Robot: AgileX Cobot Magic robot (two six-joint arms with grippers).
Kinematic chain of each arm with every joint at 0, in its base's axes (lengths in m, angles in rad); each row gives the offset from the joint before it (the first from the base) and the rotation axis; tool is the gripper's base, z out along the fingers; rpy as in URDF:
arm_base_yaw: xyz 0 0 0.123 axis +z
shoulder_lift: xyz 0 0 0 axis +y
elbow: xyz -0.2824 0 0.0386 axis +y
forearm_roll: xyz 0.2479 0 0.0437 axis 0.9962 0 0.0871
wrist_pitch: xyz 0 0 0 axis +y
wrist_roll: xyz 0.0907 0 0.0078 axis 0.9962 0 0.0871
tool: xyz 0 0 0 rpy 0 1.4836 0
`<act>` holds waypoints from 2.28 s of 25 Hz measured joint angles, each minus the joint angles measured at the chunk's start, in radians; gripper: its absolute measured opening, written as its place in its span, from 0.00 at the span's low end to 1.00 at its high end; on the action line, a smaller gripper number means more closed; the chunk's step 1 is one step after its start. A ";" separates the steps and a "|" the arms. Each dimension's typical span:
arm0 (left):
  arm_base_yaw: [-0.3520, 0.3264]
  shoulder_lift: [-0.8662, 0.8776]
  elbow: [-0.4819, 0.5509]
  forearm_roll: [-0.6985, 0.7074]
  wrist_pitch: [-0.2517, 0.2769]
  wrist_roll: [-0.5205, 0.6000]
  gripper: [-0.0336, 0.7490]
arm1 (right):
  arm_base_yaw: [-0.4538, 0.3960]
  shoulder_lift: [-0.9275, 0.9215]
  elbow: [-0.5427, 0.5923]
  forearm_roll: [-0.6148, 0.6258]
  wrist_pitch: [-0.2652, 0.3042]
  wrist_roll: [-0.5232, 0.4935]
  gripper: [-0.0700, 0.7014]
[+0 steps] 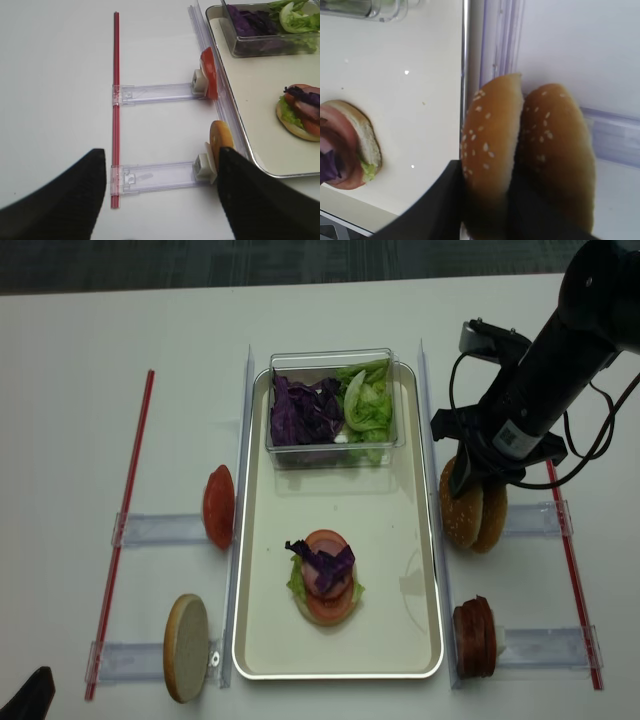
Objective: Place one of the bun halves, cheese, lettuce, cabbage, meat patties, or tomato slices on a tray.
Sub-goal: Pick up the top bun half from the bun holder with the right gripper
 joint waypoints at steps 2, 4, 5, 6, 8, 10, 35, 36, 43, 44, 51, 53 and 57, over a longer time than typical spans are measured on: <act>0.000 0.000 0.000 0.000 0.000 0.000 0.62 | 0.000 0.000 0.000 0.000 0.000 0.000 0.37; 0.000 0.000 0.000 0.000 0.000 0.000 0.62 | 0.000 0.000 0.000 0.000 0.000 0.000 0.37; 0.000 0.000 0.000 0.000 0.000 0.000 0.62 | 0.000 0.000 0.000 0.000 0.000 0.002 0.37; 0.000 0.000 0.000 0.000 0.000 0.000 0.62 | 0.000 0.000 0.000 0.000 0.000 0.004 0.37; 0.000 0.000 0.000 0.000 0.000 0.000 0.62 | 0.000 0.000 0.000 -0.002 0.000 0.007 0.37; 0.000 0.000 0.000 0.000 0.000 0.000 0.62 | 0.000 0.000 0.000 -0.002 0.000 0.007 0.37; 0.000 0.000 0.000 0.000 0.000 0.000 0.62 | 0.000 -0.007 0.000 -0.004 0.002 0.013 0.31; 0.000 0.000 0.000 0.000 0.000 0.000 0.62 | 0.000 -0.011 0.000 -0.004 0.002 0.013 0.31; 0.000 0.000 0.000 0.000 0.000 0.000 0.62 | 0.000 -0.037 0.000 0.051 0.006 -0.013 0.31; 0.000 0.000 0.000 0.000 0.000 0.000 0.62 | 0.000 -0.037 0.000 0.064 0.006 -0.021 0.31; 0.000 0.000 0.000 0.000 0.000 0.000 0.61 | 0.000 -0.037 0.000 0.096 0.030 -0.049 0.31; 0.000 0.000 0.000 0.000 0.000 0.000 0.61 | 0.000 -0.039 0.000 0.096 0.043 -0.053 0.31; 0.000 0.000 0.000 0.000 0.000 0.000 0.61 | 0.000 -0.088 0.000 0.096 0.056 -0.055 0.31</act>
